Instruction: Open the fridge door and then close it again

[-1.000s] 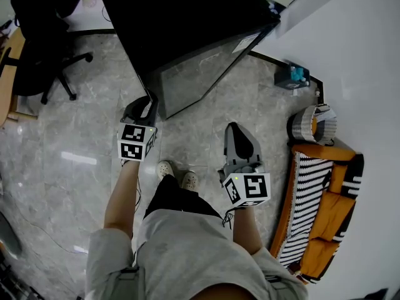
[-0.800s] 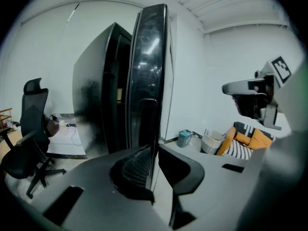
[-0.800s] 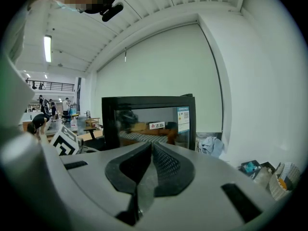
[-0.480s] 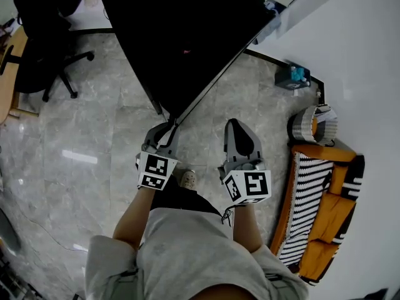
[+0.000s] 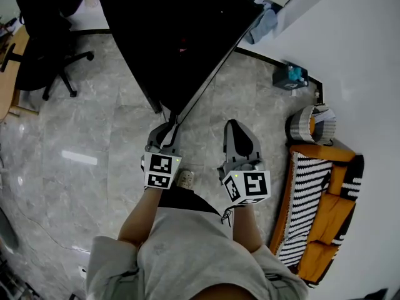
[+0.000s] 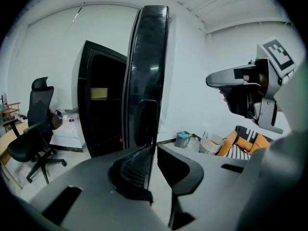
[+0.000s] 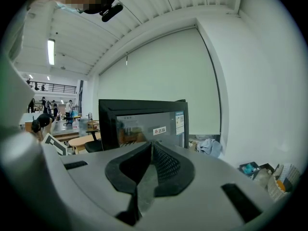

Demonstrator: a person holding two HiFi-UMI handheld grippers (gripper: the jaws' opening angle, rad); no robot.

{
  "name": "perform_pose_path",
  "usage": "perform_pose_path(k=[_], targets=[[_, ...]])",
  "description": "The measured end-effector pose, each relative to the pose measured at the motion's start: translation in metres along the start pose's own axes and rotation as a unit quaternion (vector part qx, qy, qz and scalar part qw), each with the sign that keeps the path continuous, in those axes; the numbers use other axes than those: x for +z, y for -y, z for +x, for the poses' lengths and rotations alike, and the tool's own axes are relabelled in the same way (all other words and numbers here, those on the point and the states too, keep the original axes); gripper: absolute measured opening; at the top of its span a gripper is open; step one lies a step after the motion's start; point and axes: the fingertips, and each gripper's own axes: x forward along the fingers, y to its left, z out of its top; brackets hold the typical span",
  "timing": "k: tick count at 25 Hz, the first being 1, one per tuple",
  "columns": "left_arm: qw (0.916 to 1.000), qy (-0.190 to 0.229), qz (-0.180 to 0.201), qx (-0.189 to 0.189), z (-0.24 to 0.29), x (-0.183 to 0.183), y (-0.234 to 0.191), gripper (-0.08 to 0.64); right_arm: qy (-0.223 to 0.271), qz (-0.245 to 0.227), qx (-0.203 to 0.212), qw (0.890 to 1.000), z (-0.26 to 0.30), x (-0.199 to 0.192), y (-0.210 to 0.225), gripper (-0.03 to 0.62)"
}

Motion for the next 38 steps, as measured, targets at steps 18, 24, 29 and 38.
perform_pose_path(k=[18, 24, 29, 38], targets=[[1.0, 0.0, -0.002, 0.001, -0.001, -0.003, 0.025, 0.044, 0.007, -0.002, 0.007, 1.0, -0.01, 0.003, 0.009, 0.026], [1.0, 0.003, -0.008, 0.003, -0.001, -0.002, 0.007, 0.043, 0.008, -0.004, 0.012, 1.0, -0.004, 0.006, 0.003, 0.026], [0.9998, 0.003, -0.019, -0.003, -0.001, 0.0, -0.013, 0.043, 0.008, -0.005, 0.014, 1.0, 0.003, 0.008, -0.002, 0.026], [0.9995, 0.005, -0.031, 0.003, 0.001, 0.007, -0.05, 0.044, 0.005, -0.007, 0.014, 1.0, 0.015, 0.009, -0.012, 0.026]])
